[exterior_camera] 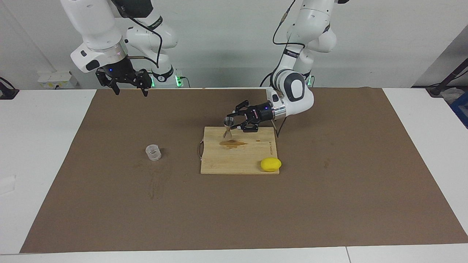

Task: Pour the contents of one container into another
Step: 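Carry the metal cup with the left gripper onto the cutting board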

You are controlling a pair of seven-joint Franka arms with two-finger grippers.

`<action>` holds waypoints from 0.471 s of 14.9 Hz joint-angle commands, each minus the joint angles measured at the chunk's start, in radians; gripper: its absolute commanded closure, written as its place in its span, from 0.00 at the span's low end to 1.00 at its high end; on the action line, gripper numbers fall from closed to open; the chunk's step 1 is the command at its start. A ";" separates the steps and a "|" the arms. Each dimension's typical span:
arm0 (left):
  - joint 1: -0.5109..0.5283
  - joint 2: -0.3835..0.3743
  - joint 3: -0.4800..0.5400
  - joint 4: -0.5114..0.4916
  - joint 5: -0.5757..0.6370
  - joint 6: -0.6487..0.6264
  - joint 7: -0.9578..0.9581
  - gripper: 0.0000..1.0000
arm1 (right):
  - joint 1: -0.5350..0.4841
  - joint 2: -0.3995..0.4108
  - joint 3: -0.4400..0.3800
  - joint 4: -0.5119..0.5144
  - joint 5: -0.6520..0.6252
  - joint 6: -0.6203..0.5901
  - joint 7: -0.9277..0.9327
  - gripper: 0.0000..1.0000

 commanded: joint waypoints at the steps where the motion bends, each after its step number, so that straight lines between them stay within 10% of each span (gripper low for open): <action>1: -0.053 0.012 0.016 -0.012 -0.118 0.048 0.190 0.55 | -0.011 -0.025 0.004 -0.027 0.021 0.016 -0.020 0.00; 7: -0.079 0.033 0.016 -0.012 -0.146 0.082 0.281 0.54 | -0.012 -0.025 0.004 -0.024 0.022 0.014 -0.022 0.00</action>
